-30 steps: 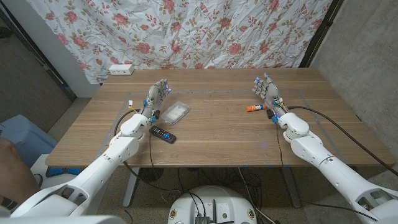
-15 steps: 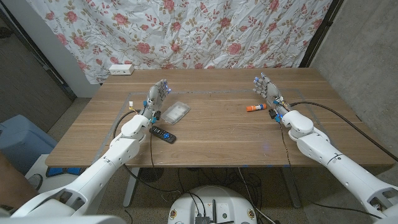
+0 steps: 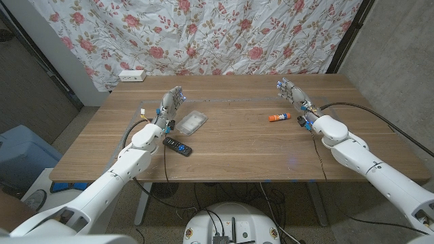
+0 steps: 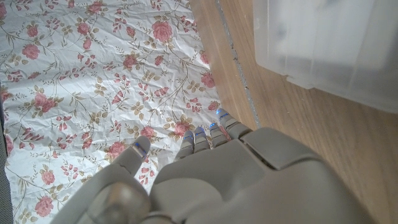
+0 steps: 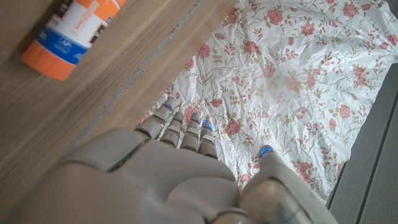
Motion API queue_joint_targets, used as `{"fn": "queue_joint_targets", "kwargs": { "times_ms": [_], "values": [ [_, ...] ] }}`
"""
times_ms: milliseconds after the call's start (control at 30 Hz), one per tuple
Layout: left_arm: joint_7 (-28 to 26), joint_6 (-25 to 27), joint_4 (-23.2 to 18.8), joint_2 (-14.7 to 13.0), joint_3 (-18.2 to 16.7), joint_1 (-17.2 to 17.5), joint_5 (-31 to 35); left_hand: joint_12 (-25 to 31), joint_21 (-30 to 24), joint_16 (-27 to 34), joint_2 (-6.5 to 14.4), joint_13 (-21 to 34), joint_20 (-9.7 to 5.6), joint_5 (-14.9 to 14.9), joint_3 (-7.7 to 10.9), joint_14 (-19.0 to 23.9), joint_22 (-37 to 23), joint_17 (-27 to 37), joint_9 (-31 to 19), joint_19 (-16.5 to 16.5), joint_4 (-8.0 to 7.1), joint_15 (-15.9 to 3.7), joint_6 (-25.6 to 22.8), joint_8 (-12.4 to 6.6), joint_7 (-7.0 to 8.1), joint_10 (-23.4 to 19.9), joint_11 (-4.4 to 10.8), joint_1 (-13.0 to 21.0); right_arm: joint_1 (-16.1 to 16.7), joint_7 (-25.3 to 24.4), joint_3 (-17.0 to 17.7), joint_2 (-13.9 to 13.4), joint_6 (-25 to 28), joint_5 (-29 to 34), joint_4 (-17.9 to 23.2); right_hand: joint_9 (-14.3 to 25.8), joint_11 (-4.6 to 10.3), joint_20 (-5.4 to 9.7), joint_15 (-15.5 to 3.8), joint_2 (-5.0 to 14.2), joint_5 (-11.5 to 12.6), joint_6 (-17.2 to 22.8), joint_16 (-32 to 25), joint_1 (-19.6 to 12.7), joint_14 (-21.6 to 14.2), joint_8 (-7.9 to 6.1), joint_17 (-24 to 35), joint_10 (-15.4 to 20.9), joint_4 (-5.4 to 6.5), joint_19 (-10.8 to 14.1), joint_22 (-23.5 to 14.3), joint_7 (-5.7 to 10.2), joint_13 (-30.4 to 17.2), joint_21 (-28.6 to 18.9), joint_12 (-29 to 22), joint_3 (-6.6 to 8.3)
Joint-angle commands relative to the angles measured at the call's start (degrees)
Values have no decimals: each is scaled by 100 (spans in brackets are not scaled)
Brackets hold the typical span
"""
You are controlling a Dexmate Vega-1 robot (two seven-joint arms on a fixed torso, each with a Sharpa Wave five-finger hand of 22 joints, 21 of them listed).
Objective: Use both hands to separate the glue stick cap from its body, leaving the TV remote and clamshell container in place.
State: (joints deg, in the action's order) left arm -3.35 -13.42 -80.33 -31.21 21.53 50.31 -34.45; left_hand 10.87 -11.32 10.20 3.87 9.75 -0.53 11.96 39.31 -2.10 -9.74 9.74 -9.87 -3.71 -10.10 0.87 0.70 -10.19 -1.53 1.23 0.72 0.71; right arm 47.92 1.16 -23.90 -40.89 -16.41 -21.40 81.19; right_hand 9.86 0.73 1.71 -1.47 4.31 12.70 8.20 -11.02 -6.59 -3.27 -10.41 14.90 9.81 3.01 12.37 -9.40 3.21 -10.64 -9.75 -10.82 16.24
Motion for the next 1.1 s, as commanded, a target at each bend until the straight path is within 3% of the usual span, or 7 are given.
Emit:
{"fn": "queue_joint_targets", "kwargs": {
  "times_ms": [33, 300, 633, 900, 1100],
  "values": [
    [-303, 211, -253, -65, 21, 55, 147, 30, 30, 39, 637, 7, -19, -7, 29, 4, -13, 21, -16, 32, -2, -74, 2, -34, 32, -11, 87, -47, -312, 112, -272, -379, 2, 884, -158, 16, 74, 38, -70, 22, 21, 4, 9, -41, 26, -31, -8, -3, -63, -96, -14, 72, -15, -7, 2, 16],
    [-345, 212, -305, -79, -2, 84, 157, 40, 71, 47, 619, 5, -48, -10, 47, 97, -10, 7, -12, 155, 29, -180, -56, -47, 74, -89, 147, -30, -425, -73, -374, -511, -184, 1472, -246, 13, 171, 43, -74, 31, 4, -80, 47, -53, 209, 3, -63, -106, -113, -280, -16, 180, -5, -6, 30, 45],
    [-300, 270, -361, -153, -49, 102, 105, 43, 69, 42, 595, 3, -55, -15, 59, 157, -8, -3, -10, 180, 57, -217, -113, -56, 103, -154, 172, -19, -376, -462, -403, -805, 6, 2257, 52, 11, 244, -12, -6, 22, -13, -245, 59, -117, 351, 40, -126, -205, -208, -376, -17, 344, -2, -26, 42, 84],
    [-269, 255, -231, -74, -19, 57, 75, 39, 70, 34, 590, 3, -68, -17, 67, 175, -8, -6, -9, 202, 66, -208, -146, -59, 97, -175, 183, -15, -323, -539, -447, -1112, 251, 2836, 380, 14, 257, -226, 119, 15, -54, -515, 37, -186, 520, 59, -179, -316, -344, -510, -25, 483, -9, -38, 39, 111],
    [-247, 248, -214, -94, -17, 35, 92, 32, 68, 29, 589, 3, -72, -19, 72, 183, -7, -6, -9, 207, 68, -206, -158, -58, 91, -177, 182, -15, -337, -453, -495, -1336, 446, 3223, 576, 16, 311, -276, 225, -14, -94, -728, 34, -217, 721, 65, -195, -420, -447, -668, -31, 515, -14, -38, 39, 108]
  ]
}}
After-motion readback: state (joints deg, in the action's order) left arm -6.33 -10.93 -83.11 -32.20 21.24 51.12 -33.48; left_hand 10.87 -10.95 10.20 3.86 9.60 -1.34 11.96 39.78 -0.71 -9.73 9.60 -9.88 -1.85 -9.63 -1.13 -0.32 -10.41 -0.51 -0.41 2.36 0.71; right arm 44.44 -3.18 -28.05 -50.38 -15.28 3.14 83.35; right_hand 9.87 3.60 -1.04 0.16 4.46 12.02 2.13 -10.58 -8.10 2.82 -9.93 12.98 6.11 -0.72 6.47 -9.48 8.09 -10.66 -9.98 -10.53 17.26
